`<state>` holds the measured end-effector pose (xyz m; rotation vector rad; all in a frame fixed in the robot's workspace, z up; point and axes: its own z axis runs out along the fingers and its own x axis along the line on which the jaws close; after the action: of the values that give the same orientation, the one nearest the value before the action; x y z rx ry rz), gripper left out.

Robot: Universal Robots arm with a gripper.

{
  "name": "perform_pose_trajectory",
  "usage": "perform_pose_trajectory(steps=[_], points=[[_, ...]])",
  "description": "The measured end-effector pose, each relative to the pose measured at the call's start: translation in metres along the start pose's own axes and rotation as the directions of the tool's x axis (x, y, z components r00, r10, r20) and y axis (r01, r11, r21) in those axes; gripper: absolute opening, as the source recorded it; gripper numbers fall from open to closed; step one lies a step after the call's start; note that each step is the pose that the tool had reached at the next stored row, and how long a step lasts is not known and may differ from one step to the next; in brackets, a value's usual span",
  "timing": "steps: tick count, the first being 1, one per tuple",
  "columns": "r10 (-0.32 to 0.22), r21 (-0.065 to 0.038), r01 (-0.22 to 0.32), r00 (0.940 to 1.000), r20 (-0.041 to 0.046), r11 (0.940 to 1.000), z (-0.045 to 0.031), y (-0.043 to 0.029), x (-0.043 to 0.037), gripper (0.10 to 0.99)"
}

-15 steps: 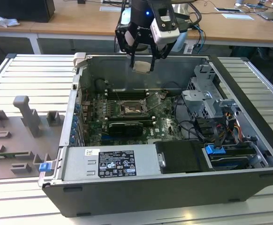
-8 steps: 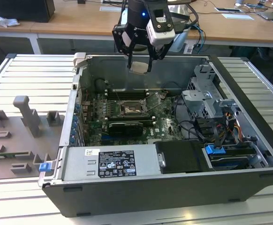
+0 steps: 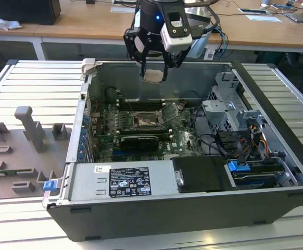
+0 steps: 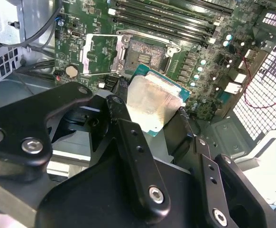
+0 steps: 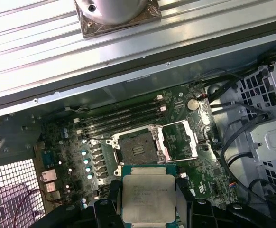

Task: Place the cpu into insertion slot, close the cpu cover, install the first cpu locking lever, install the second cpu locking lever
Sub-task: 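Place the cpu into insertion slot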

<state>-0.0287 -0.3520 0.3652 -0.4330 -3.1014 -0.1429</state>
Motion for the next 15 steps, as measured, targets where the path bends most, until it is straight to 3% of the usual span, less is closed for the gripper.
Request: perform_pose_trajectory(steps=[15], points=[[0.027, -0.001, -0.027, 0.9996, 0.0025, 0.9996, 0.0021, -0.0007, 0.0019, 0.545]])
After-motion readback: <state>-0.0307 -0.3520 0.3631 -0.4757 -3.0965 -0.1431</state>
